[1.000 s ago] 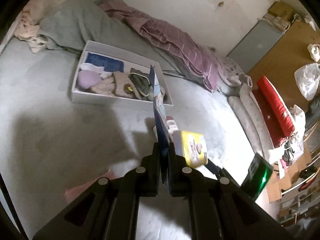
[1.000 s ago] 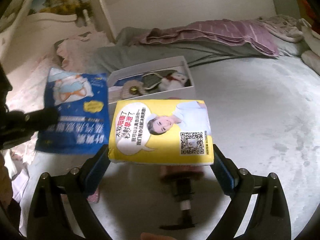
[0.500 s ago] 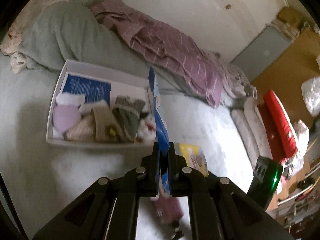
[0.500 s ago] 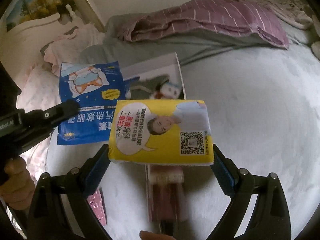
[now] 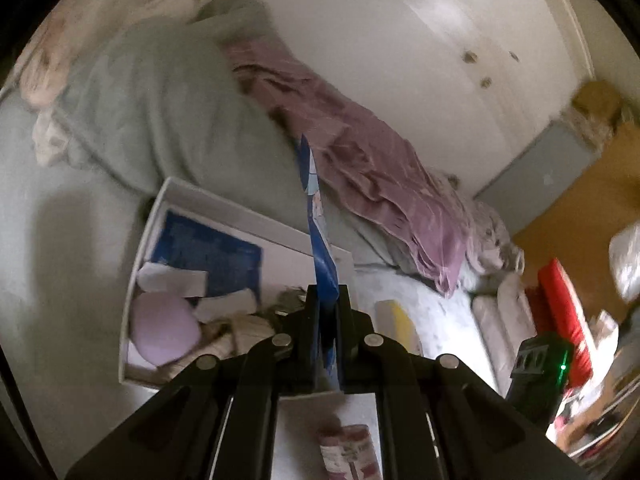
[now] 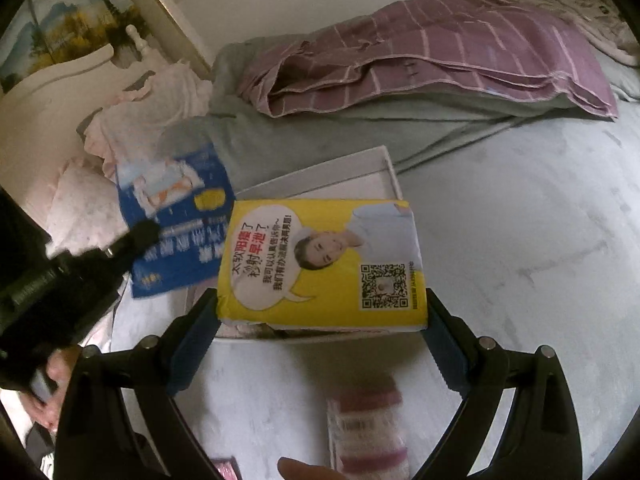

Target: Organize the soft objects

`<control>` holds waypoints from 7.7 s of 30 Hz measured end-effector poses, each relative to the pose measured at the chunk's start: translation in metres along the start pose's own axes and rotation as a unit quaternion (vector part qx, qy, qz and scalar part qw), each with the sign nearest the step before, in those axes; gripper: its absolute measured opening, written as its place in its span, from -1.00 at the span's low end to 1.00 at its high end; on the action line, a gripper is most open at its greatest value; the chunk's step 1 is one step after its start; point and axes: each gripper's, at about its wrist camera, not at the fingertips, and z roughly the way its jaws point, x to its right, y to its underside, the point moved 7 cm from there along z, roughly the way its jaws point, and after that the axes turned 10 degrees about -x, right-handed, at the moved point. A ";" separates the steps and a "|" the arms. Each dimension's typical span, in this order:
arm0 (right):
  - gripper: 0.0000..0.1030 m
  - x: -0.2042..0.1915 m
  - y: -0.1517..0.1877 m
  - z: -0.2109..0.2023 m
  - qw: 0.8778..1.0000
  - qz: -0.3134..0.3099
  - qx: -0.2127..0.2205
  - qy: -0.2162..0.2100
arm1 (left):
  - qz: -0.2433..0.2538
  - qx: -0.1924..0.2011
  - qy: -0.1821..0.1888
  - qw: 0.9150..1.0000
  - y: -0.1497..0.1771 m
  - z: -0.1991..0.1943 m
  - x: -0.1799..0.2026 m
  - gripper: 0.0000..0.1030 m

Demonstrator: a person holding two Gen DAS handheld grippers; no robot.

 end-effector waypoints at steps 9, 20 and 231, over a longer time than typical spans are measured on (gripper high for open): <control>0.85 -0.044 -0.039 0.059 0.997 -0.016 -0.059 -0.051 | -0.081 0.034 0.100 0.991 -0.016 -0.010 -0.069 -0.91; 0.88 -0.066 -0.068 0.139 0.994 -0.009 -0.100 -0.030 | -0.123 0.062 0.091 0.986 -0.019 -0.030 -0.114 -0.91; 0.99 -0.078 0.188 0.087 0.966 -0.195 -0.139 0.093 | 0.102 -0.245 -0.228 0.937 0.101 -0.032 -0.124 -0.42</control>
